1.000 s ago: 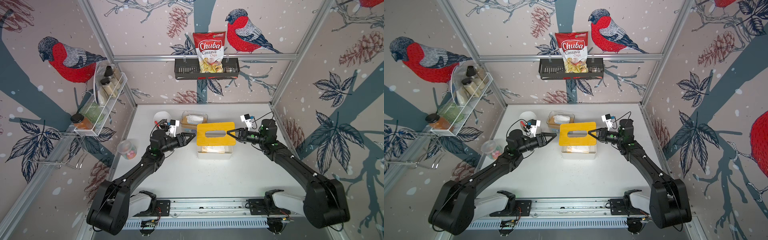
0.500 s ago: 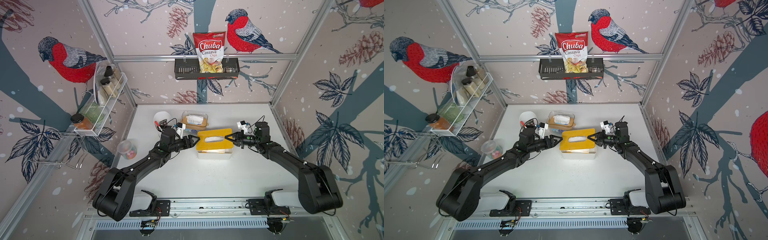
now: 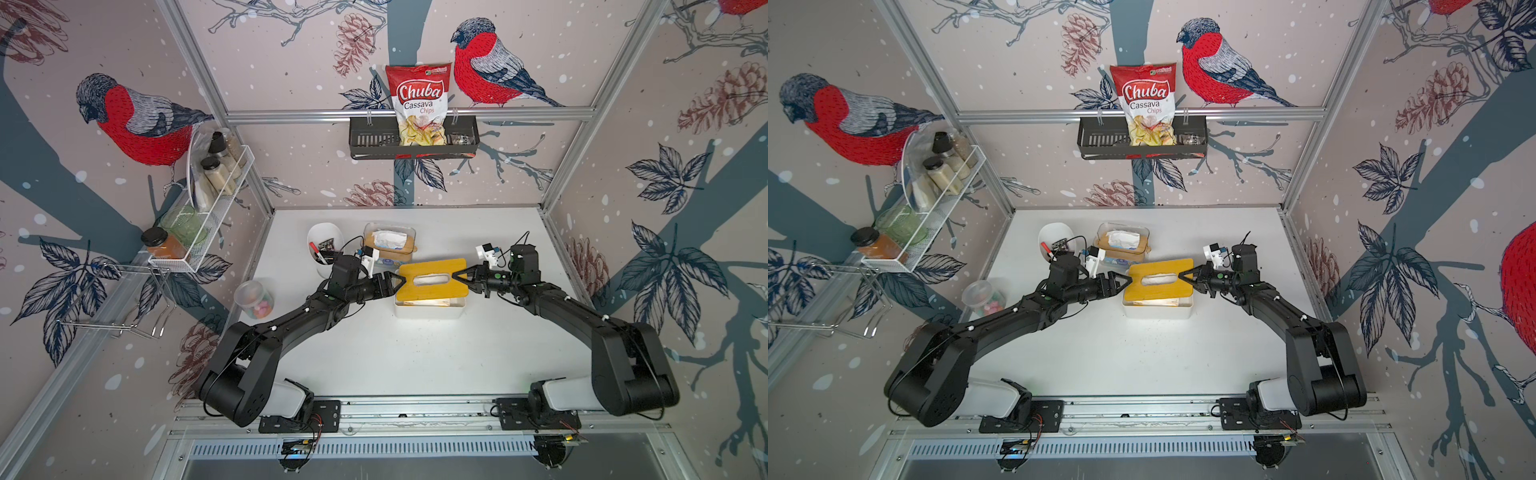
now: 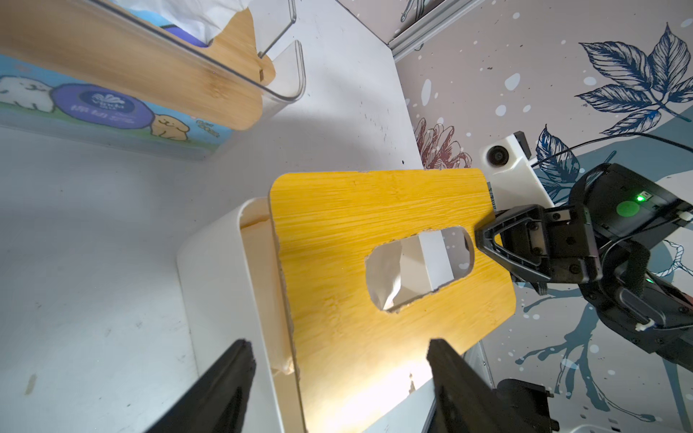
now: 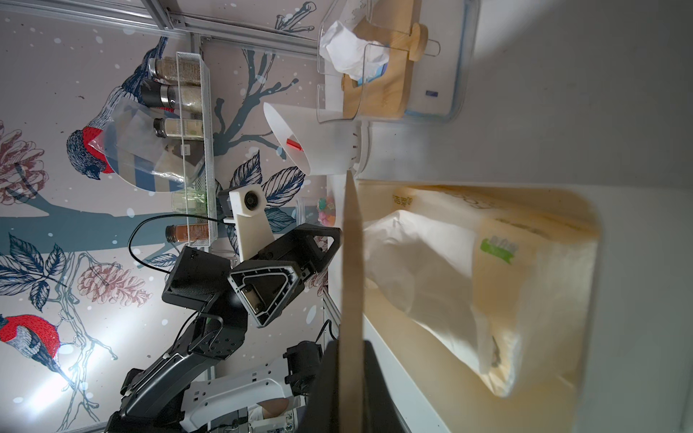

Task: Put the tissue paper into the tissue box
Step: Close the box lid on the tissue box.

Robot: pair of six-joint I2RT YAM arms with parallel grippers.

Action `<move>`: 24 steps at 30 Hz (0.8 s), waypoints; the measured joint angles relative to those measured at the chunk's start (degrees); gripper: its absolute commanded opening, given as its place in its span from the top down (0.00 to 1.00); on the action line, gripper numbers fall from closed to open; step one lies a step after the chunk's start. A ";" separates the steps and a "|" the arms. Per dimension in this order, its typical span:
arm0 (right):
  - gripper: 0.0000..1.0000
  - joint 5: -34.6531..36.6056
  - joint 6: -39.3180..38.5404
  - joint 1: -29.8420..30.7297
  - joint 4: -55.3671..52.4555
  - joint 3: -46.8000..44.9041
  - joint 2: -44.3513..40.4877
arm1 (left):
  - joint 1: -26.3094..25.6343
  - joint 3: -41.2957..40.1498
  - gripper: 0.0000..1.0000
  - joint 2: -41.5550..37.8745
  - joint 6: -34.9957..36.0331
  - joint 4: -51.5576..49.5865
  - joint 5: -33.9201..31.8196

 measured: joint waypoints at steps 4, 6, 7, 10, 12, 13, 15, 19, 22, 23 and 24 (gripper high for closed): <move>1.00 -0.37 0.00 1.05 0.26 0.28 0.70 | -0.17 0.24 0.23 0.55 0.42 -0.04 0.00; 1.00 -0.37 0.02 1.20 0.26 0.31 1.07 | -0.33 0.37 0.23 0.90 0.44 -0.04 0.00; 1.00 -0.37 0.02 1.18 0.26 0.31 1.27 | -0.39 0.44 0.23 1.05 0.44 -0.07 0.00; 1.00 -0.39 0.00 0.98 0.26 0.35 1.66 | -0.61 0.74 0.23 1.49 0.68 -0.20 0.00; 1.00 -0.42 -0.02 0.72 0.22 0.44 1.77 | -0.85 1.07 0.22 1.77 0.83 -0.39 0.00; 1.00 -0.42 -0.07 0.50 0.22 0.46 1.79 | -1.01 1.29 0.22 1.92 0.87 -0.61 -0.02; 1.00 -0.42 -0.17 0.20 0.22 0.48 1.88 | -1.29 1.68 0.22 2.21 1.25 -1.16 -0.13; 1.00 -0.68 -0.50 0.20 0.24 0.70 2.40 | -1.55 2.29 0.22 2.78 1.92 -1.70 -0.22; 1.00 -0.85 -0.90 0.31 0.24 0.90 2.75 | -1.77 2.54 0.22 3.19 2.21 -2.25 -0.28; 1.00 -0.87 -1.20 0.44 0.24 0.96 2.89 | -1.88 2.62 0.22 3.32 2.34 -2.45 -0.35; 1.00 -0.87 -1.22 0.52 0.24 1.09 2.99 | -1.92 2.64 0.22 3.43 2.36 -2.51 -0.44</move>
